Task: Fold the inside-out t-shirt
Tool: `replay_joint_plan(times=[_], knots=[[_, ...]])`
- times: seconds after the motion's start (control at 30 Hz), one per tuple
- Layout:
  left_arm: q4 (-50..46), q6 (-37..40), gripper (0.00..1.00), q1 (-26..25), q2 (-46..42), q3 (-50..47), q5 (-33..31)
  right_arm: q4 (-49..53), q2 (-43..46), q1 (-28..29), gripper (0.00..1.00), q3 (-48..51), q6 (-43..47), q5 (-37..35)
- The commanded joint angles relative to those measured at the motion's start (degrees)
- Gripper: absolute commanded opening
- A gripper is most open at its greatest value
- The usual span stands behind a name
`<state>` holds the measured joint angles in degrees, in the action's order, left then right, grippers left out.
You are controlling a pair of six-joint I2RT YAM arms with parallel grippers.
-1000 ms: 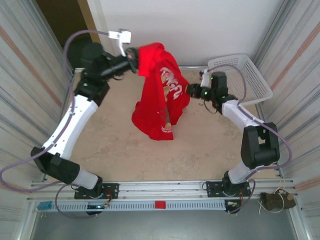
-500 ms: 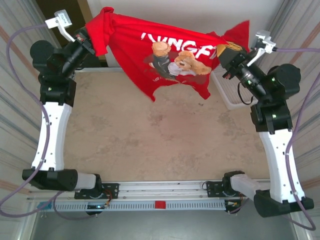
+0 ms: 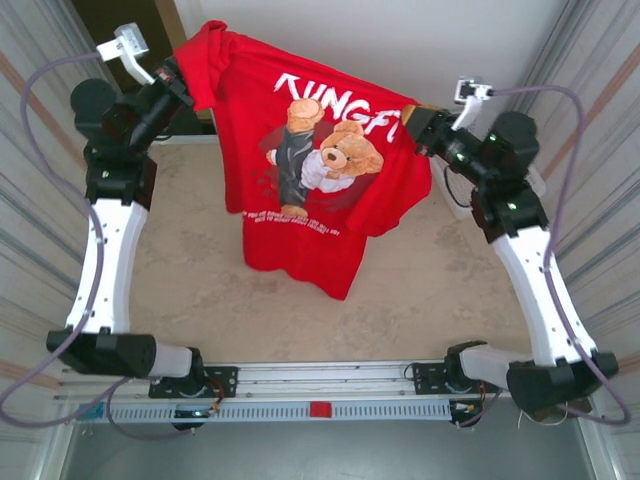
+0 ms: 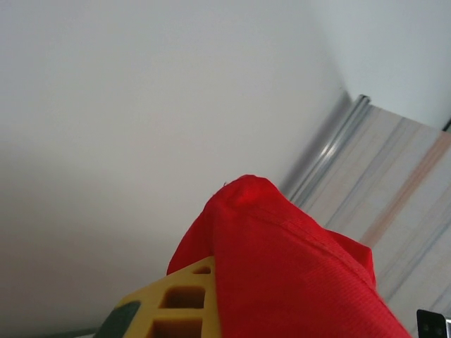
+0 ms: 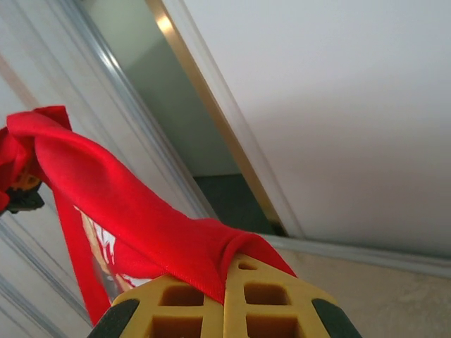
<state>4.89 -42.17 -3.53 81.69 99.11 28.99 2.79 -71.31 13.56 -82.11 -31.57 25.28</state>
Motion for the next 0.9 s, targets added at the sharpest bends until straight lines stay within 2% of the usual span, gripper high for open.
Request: replay_joint_plan(times=[0.0, 0.17, 0.27, 0.33, 0.4, 0.5, 0.53, 0.57, 0.6, 0.63, 0.7, 0.8, 0.87], knots=[[-4.0, 5.0, 0.05, 1.5, 6.6, 8.0, -1.3, -4.6, -8.8, 1.0, 0.0, 0.9, -4.8, -0.3], [-8.7, 5.6, 0.04, 2.0, 16.7, 27.1, -1.0, -8.5, -22.9, 3.4, 0.0, -7.1, -6.1, 1.7], [-11.9, 3.5, 0.04, 1.5, 21.9, 39.9, 0.2, -10.7, -27.8, 4.4, 0.0, -12.0, -7.0, 1.7], [-12.6, 3.0, 0.04, 0.1, 23.2, 44.2, 1.8, -11.6, -29.6, 4.6, 0.0, -13.7, -7.8, 0.9], [-13.0, 3.9, 0.03, -2.5, 21.9, 43.1, 3.3, -11.7, -30.7, 4.3, 0.0, -14.3, -8.1, 0.1], [-12.4, 8.7, 0.04, -9.3, 15.8, 31.8, 3.9, -10.2, -31.3, 3.4, 0.0, -12.7, -7.9, -0.5], [-11.4, 11.1, 0.04, -12.5, 12.9, 25.0, 3.0, -9.1, -30.8, 2.9, 0.13, -11.0, -7.6, -1.7], [-11.1, 13.7, 0.04, -16.0, 10.1, 18.6, 1.5, -7.5, -29.9, 2.1, 0.43, -8.8, -7.1, -3.9], [-11.0, 16.2, 0.04, -19.3, 7.6, 12.7, -0.8, -6.6, -28.6, 1.2, 0.59, -6.5, -7.0, -6.1], [-9.6, 19.0, 0.04, -23.6, 4.9, 5.2, -4.0, -5.5, -26.9, 0.0, 0.68, -3.1, -7.4, -8.5], [-7.2, 22.8, 0.04, -31.4, 1.2, -7.7, -11.6, -2.9, -22.7, -3.6, 0.73, 3.2, -9.5, -12.6], [1.6, 23.2, 0.05, -42.3, -0.7, -25.9, -22.6, -1.6, -15.0, -9.0, 0.76, 12.3, -11.3, -14.6], [10.0, 22.6, 0.09, -49.2, 0.0, -36.0, -29.0, 0.4, -9.0, -11.8, 0.78, 16.5, -9.6, -14.9]])
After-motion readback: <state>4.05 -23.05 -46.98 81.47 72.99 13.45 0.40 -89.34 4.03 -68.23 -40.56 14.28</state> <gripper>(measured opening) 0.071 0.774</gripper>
